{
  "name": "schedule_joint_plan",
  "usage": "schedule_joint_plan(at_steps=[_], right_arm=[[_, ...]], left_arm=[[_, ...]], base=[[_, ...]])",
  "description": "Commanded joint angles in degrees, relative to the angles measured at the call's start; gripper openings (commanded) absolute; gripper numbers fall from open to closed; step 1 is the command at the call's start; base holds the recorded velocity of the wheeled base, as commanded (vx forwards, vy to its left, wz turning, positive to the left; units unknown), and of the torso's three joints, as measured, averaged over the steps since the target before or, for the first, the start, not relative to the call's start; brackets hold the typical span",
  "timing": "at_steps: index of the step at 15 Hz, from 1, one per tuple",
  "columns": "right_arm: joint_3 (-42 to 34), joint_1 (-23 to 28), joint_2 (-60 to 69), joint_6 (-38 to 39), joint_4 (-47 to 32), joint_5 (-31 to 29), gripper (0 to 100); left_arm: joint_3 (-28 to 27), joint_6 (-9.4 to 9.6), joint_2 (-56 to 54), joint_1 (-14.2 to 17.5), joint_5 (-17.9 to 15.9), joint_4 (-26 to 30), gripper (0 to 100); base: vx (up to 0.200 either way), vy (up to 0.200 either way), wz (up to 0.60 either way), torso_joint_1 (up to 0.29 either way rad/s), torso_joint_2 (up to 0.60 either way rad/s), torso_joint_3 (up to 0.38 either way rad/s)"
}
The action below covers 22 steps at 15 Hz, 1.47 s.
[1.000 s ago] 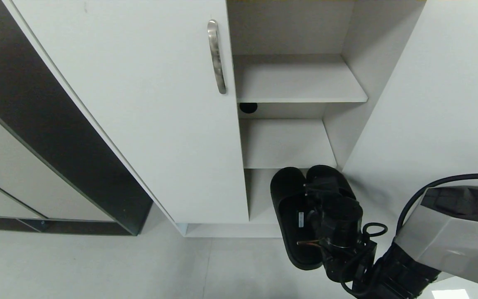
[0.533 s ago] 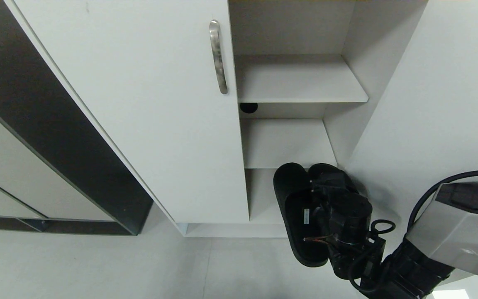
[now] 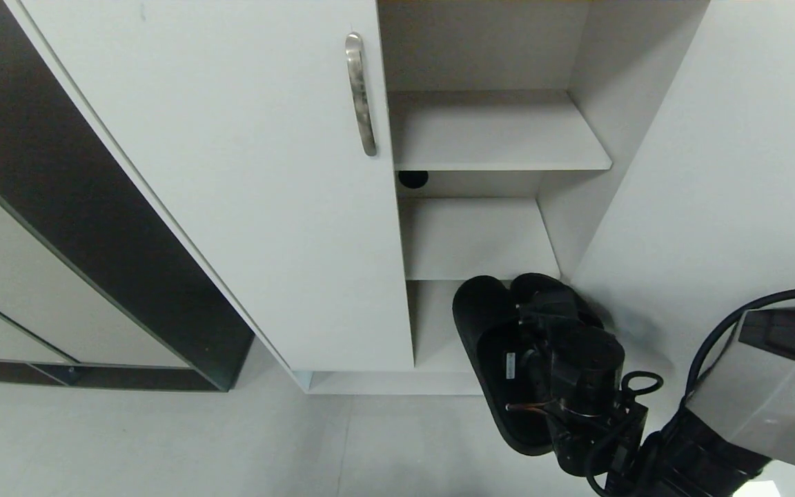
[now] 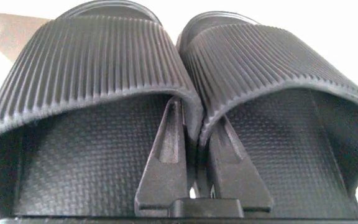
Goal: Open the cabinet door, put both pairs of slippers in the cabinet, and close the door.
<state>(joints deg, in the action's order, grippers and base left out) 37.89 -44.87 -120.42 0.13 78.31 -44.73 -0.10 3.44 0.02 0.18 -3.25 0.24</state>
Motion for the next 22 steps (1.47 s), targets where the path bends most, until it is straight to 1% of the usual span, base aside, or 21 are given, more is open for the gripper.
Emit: schedule_joint_plan(at_steps=[1,4,5,7,8,11,14,22], right_arm=[[-1.85,-3.29,3.61,0.04,-0.35,0.25,0],[-2.91,-7.33,10.2,0.13,-5.01,0.25,0],[-2.73,-9.18,14.07,0.13,-8.79,0.08,0],[-3.0,-10.59,17.41,0.48,-12.48,-1.15,0],[-3.87,-10.59,18.03,1.1,-12.83,-2.12,0],[-7.48,-10.32,20.05,1.45,-13.98,-2.56,0],[-8.88,-9.27,20.75,1.71,-14.24,-2.56,0],[-14.6,-9.18,25.94,1.8,-14.24,-2.56,0]], left_arm=[[0.01,-0.01,-0.02,-0.01,0.0,0.02,0],[0.01,-0.01,-0.02,-0.01,0.0,0.02,0],[0.01,-0.01,-0.02,-0.01,0.0,0.02,0],[0.01,-0.01,-0.02,-0.01,0.0,0.02,0],[0.01,-0.01,-0.02,-0.01,0.0,0.02,0],[0.01,-0.01,0.15,-0.01,0.0,0.11,0],[0.01,-0.01,0.15,-0.09,0.0,0.11,0],[0.01,-0.01,0.24,-0.09,0.0,0.11,0]], base=[[0.0,0.0,0.0,0.0,0.0,0.0],[0.0,0.0,0.0,0.0,0.0,0.0],[0.0,0.0,0.0,0.0,0.0,0.0],[0.0,0.0,0.0,0.0,0.0,0.0],[0.0,0.0,0.0,0.0,0.0,0.0],[0.0,0.0,0.0,0.0,0.0,0.0],[0.0,0.0,0.0,0.0,0.0,0.0],[0.0,0.0,0.0,0.0,0.0,0.0]])
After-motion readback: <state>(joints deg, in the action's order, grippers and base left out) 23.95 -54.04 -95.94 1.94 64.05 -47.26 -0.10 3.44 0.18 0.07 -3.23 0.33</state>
